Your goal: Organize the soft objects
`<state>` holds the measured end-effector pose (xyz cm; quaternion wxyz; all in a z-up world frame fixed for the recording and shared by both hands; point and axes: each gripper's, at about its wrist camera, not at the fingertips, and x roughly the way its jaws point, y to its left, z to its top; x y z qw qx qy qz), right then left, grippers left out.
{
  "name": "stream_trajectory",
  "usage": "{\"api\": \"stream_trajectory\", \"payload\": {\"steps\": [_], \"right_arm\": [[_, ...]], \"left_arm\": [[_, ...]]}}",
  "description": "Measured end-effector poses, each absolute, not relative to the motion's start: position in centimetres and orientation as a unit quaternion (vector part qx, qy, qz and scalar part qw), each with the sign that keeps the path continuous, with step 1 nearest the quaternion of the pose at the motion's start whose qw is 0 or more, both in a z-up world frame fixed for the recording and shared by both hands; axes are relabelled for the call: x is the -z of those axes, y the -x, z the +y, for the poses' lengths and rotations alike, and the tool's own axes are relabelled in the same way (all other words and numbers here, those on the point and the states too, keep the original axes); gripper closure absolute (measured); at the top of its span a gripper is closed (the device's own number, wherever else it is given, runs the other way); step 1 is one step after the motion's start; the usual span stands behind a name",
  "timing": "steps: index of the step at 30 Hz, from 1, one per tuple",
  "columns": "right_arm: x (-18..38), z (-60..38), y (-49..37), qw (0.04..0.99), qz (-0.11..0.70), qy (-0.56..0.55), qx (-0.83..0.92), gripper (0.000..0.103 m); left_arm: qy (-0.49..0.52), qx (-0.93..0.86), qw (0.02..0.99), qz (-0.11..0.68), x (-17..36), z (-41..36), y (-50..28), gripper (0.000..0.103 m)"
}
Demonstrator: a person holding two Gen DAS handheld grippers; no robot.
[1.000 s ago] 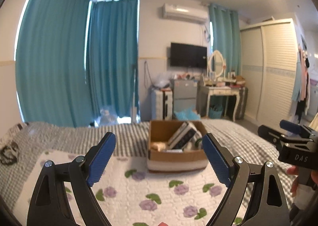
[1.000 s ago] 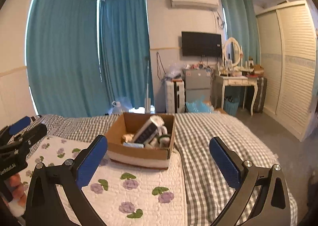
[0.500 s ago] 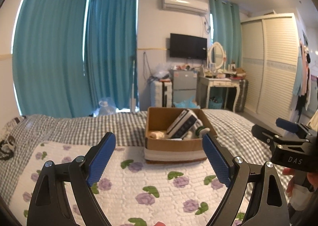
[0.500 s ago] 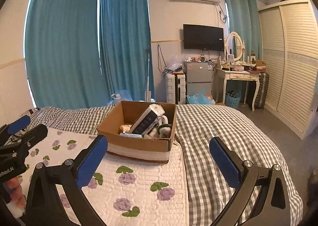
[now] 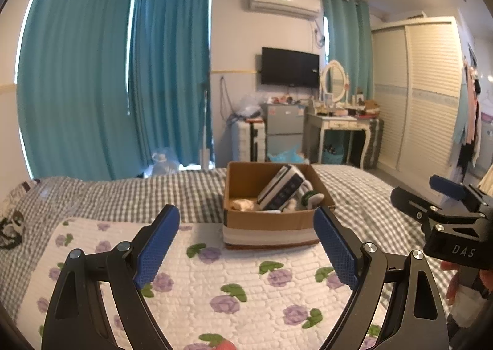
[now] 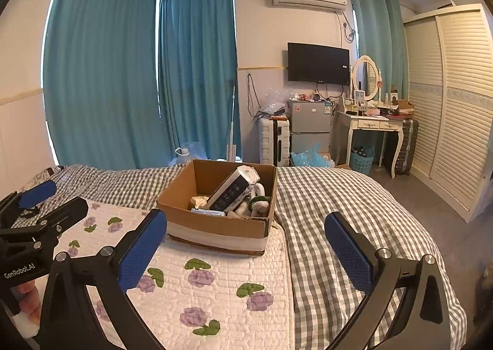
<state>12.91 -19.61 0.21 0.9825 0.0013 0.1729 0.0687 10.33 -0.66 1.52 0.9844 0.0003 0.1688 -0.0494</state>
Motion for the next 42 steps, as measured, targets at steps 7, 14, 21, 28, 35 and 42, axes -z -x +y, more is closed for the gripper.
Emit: {"api": "stream_trajectory", "payload": {"steps": [7,14,21,28,35,42], "right_arm": [[-0.19,-19.61,-12.8,0.983,0.17,-0.005,-0.068,0.0],[-0.25,-19.49,-12.71,0.983,0.17,-0.005,-0.069,0.0],[-0.37,-19.39,-12.56,0.983,0.167,-0.005,-0.071,0.0],[-0.46,-19.26,-12.46,0.984,0.165,-0.004,-0.07,0.0],[-0.51,-19.15,-12.54,0.984,0.166,-0.005,-0.068,0.0],[-0.4,-19.23,-12.5,0.984,0.166,-0.008,-0.066,0.0]], "left_arm": [[-0.002,0.049,0.985,0.166,-1.58,-0.67,-10.26,0.013],[-0.006,0.052,0.985,0.163,-1.75,-0.74,-10.35,0.013],[-0.009,0.051,0.986,0.158,-1.84,-0.6,-10.28,0.013],[-0.007,0.049,0.986,0.16,-1.94,-0.57,-10.28,0.013],[-0.005,0.048,0.986,0.161,-2.0,-0.38,-10.33,0.013],[-0.003,0.053,0.985,0.165,-1.98,-0.23,-10.5,0.013]]}}
